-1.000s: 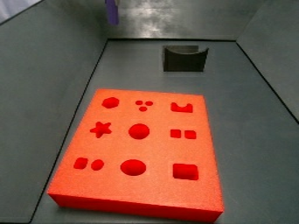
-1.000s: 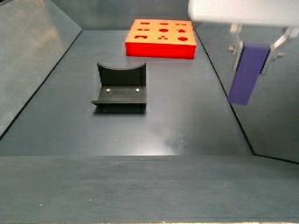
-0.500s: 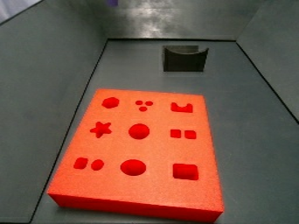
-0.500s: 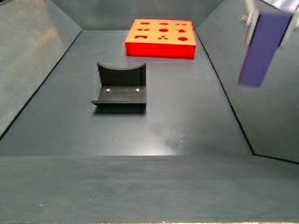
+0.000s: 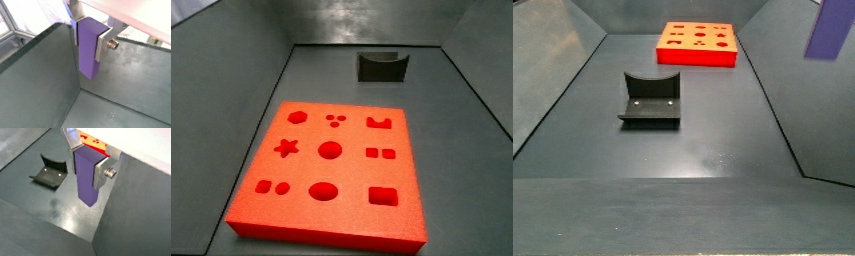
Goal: Pick up the rectangle object. Move up. Move to above the board. Insert the rectangle object.
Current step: Move to above the board.
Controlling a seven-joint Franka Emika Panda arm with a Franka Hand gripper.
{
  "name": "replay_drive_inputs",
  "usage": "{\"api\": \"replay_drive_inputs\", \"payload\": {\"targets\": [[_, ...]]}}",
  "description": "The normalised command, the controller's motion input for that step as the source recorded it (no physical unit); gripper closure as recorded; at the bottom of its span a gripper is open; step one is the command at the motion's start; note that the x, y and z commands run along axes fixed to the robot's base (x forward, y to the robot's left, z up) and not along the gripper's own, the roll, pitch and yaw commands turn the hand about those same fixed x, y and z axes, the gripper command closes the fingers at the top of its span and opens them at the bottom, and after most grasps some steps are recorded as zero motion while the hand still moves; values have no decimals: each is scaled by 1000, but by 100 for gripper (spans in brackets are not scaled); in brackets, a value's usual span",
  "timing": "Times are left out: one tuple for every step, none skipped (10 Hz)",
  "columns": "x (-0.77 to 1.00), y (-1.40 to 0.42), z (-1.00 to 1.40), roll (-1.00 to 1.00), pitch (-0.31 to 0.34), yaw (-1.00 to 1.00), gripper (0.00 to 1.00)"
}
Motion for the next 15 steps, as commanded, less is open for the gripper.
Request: {"api": "replay_drive_inputs", "payload": {"targets": [[301,-1000,125,-179,91,1000,100],[304,-1000,103,-178,88,1000,100],[307,-1000,110,-166,92,858,100],[309,-1000,110,-160,70,679,100],[315,-1000,110,-64,66,378,100],[318,-1000,111,-25,74,227,100],[325,-1000,114,-6,95,108,100],[329,-1000,114,-13,104,72,100],[339,-1000,116,-8,123,35,100],[343,-1000,117,-11,126,25,100],[351,-1000,119,-2,127,13,100],[357,-1000,119,-17,123,12,100],[364,-1000,123,-4,123,14,100],[375,-1000,127,9,122,10,100],[383,-1000,126,4,124,12,100]]}}
